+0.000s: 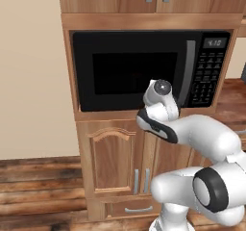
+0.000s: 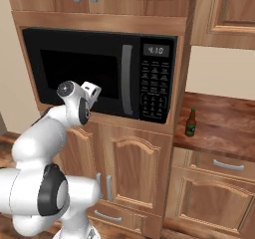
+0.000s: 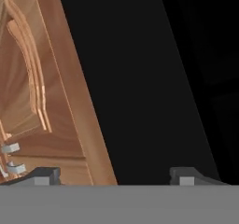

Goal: Place the microwavable item in the microwave. Then, close the microwave door and press the start button.

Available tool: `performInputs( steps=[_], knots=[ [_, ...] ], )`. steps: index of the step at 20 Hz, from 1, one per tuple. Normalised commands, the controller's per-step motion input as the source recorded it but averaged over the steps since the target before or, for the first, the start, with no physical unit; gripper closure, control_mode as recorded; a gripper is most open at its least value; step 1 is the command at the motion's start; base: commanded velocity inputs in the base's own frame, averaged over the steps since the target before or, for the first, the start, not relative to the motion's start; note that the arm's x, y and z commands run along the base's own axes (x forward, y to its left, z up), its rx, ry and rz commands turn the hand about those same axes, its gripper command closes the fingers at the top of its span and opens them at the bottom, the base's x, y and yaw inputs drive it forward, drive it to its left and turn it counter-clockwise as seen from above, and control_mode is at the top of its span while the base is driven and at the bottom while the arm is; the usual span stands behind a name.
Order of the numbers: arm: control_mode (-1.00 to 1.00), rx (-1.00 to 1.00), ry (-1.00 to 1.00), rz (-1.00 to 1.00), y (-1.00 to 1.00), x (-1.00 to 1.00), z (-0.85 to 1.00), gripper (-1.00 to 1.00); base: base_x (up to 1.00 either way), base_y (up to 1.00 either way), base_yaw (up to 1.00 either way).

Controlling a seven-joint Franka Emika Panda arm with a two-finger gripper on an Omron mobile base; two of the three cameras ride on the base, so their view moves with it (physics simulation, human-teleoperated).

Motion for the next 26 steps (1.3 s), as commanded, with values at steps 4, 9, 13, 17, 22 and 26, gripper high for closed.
performInputs(
  steps=[4, 9, 13, 17, 22, 26],
  knots=[
    [-1.0, 0.0, 0.0, 0.0, 0.0, 0.32, 0.0, -1.0, 0.0, 0.0, 0.0],
    [-1.0, 0.01, 0.0, 0.0, -0.01, 0.41, 0.0, -1.0, 0.0, 0.0, 0.0],
    [-1.0, 0.02, 0.0, 0.0, -0.01, 0.39, 0.0, -1.0, 0.0, 0.0, 0.0],
    [-1.0, 0.04, 0.0, 0.0, -0.2, -0.59, 0.21, -1.0, 0.0, 0.0, 0.0],
    [-1.0, 0.14, 0.0, 0.0, -0.35, -1.0, 0.33, -1.0, 0.0, 0.0, 0.0],
    [-1.0, 0.17, 0.0, 0.0, -0.57, -1.0, 0.24, -1.0, 0.0, 0.0, 0.0]
  ],
)
